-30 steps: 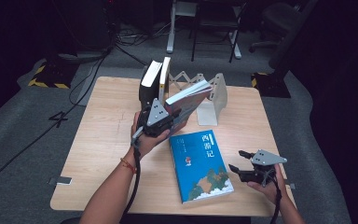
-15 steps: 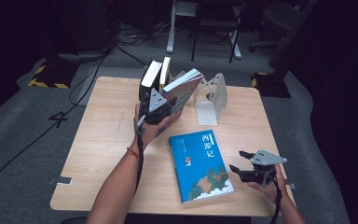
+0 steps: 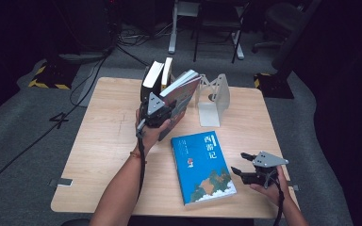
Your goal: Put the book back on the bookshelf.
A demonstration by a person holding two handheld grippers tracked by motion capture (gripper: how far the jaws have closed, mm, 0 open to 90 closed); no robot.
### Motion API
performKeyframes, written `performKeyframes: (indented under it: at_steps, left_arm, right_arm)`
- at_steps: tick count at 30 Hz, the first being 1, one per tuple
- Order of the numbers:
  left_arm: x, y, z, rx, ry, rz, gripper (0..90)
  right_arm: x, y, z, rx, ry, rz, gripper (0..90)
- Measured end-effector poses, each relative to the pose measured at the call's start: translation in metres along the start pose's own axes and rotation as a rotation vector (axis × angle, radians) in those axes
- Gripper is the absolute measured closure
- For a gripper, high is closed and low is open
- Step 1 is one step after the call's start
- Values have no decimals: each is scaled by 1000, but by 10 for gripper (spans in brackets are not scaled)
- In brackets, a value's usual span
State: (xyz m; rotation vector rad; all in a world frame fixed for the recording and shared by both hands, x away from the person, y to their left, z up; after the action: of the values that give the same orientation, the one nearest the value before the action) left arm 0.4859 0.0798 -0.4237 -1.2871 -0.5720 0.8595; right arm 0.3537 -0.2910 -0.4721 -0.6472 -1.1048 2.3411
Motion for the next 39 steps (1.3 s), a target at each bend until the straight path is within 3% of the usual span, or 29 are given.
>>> performKeyframes:
  at_steps: [5,12,16,25,33,36,39]
  left_arm:
    - [7,4,4,-14,-6,22,733]
    - [5,9,4,-24,8,35,721]
    - [4,19,5,10,-3,25,704]
    - [7,42,8,69,-13,58,691]
    - [11,68,3,191,-22,59,680]
    - [11,74,1,187,-18,85,695]
    - [10,75,0,185,-28,78,716]
  right_arm:
    - [4,-2,-2,3,-11,5,323]
    - [2,1,-4,19,-10,6,322]
    - [3,1,-3,19,-9,11,322]
    - [7,0,-6,31,-22,24,323]
    - [8,1,-7,45,-25,32,323]
    - [9,0,-7,44,-23,37,323]
    - [10,-1,-7,43,-22,39,323]
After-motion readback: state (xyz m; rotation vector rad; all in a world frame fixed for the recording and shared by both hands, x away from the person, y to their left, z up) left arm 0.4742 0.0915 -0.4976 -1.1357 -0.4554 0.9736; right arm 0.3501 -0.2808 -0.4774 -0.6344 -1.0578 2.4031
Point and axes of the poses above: each handheld gripper's, and its own axes: z roughly backward along the jaws, y roughly out of its underside, x roughly to its left, the point moved 2 cm from there along -z, roughly forward along the jaws, and after that the axes turned 5 degrees about z, right-handed, at the moved point
